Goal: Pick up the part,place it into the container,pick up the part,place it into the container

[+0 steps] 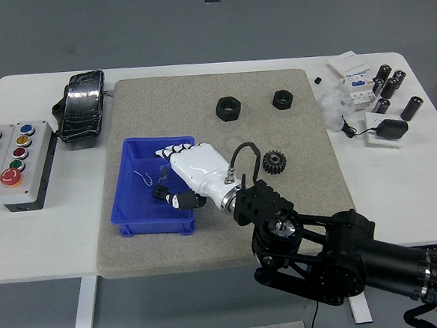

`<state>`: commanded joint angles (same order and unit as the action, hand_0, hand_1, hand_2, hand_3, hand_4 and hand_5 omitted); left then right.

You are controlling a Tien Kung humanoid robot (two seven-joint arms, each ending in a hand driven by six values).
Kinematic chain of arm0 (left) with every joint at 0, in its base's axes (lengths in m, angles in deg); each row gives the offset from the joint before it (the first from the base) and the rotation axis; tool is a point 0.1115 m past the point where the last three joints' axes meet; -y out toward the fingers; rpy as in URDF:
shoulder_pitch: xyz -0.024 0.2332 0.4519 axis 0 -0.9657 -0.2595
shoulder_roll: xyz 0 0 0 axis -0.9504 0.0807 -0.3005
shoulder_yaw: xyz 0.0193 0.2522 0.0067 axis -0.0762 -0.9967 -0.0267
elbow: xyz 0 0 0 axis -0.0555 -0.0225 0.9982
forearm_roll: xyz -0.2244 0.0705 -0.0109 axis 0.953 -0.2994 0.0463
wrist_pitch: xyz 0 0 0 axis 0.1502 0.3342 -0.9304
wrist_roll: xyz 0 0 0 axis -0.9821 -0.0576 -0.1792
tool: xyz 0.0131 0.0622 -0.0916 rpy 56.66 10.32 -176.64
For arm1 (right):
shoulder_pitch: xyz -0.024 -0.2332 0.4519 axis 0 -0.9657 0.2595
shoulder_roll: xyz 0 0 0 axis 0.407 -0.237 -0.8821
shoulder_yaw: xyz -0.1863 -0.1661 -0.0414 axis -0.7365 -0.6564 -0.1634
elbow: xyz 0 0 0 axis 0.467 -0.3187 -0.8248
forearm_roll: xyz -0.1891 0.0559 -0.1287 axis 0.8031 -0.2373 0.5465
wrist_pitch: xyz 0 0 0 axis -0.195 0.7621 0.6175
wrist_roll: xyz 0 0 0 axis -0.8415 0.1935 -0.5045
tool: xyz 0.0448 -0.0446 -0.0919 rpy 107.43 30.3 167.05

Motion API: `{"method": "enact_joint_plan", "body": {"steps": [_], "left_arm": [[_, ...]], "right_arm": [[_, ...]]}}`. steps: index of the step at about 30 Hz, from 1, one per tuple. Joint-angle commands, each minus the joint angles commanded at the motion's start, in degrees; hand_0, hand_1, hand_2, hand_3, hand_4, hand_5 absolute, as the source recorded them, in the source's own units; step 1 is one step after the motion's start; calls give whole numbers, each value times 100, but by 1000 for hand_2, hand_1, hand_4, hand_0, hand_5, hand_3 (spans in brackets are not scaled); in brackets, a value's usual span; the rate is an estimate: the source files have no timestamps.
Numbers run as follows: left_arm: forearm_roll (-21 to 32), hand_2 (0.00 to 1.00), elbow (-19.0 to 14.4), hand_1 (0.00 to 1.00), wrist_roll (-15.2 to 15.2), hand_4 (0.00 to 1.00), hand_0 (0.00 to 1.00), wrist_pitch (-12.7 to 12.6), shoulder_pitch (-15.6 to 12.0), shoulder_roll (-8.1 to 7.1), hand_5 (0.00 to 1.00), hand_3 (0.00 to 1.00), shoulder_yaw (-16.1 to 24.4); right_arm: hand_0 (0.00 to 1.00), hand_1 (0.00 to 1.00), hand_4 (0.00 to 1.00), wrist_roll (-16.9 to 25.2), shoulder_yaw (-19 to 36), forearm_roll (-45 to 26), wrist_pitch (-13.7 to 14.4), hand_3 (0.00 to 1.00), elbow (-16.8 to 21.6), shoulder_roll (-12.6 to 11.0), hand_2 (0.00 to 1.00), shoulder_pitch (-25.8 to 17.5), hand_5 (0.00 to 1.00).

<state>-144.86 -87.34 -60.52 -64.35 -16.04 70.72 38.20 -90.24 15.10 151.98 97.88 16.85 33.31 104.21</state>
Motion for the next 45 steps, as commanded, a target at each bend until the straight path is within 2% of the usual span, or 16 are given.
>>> {"method": "enact_joint_plan", "body": {"steps": [3,6,7,9,12,13,17,19,22,24,25,26,31,36,45], "left_arm": [[-16,548,0,569,1,697,656,1,-4,-5,376,620,12],[-22,548,0,569,-5,697,656,0,-3,-8,376,620,19],[-16,549,0,569,-7,697,656,0,-3,-7,376,620,14],[-7,549,0,569,-8,697,656,-1,-5,0,376,620,6],[-44,549,0,569,-2,697,656,4,-14,3,376,620,21],[-59,548,0,569,-2,696,656,4,-16,-1,377,620,30],[-56,548,0,569,-16,696,656,-4,-14,-34,377,620,30],[-50,548,0,569,-27,696,656,-9,-10,-49,378,620,30],[-23,548,0,569,-42,696,656,-11,-1,-57,378,620,9],[-9,548,0,569,-46,696,656,-10,3,-52,378,620,-2],[-7,547,0,569,-47,697,656,-10,4,-50,379,620,-4],[-7,547,0,569,-48,697,656,-8,5,-47,379,620,-7],[-14,547,0,569,-51,697,656,-5,11,-39,378,620,-5],[-19,547,0,569,-55,697,656,-3,19,-47,378,620,-5],[-84,549,0,568,-43,696,656,-3,4,-46,379,621,46]], "right_arm": [[657,841,803,54,91,-71,68,884,64,-28,875,-30,379],[657,841,803,181,367,-273,330,884,214,-102,875,-129,379],[592,775,801,203,492,-311,430,834,269,-142,814,-176,397],[592,775,801,72,759,-123,445,834,327,-240,814,-264,397],[592,775,801,-292,1192,251,88,834,194,-416,814,-349,397],[479,797,810,-434,1343,379,-77,877,107,-482,880,-371,381],[479,797,810,-959,1805,648,-717,877,-208,-758,880,-500,381],[468,832,843,-982,1867,755,-1020,906,-304,-845,915,-556,407],[468,832,843,-982,1859,776,-1444,906,-419,-910,915,-646,407],[468,832,843,-982,1834,724,-1661,906,-435,-924,915,-707,407],[447,826,859,-982,1822,701,-1720,906,-433,-926,928,-727,449],[447,826,859,-982,1798,666,-1775,906,-425,-926,928,-754,449],[434,802,855,-982,1666,478,-1797,890,-434,-885,912,-814,465],[434,802,855,-982,1584,339,-1713,890,-484,-863,912,-836,465],[405,776,842,-982,1605,286,-1506,881,-350,-912,885,-847,465]]}}
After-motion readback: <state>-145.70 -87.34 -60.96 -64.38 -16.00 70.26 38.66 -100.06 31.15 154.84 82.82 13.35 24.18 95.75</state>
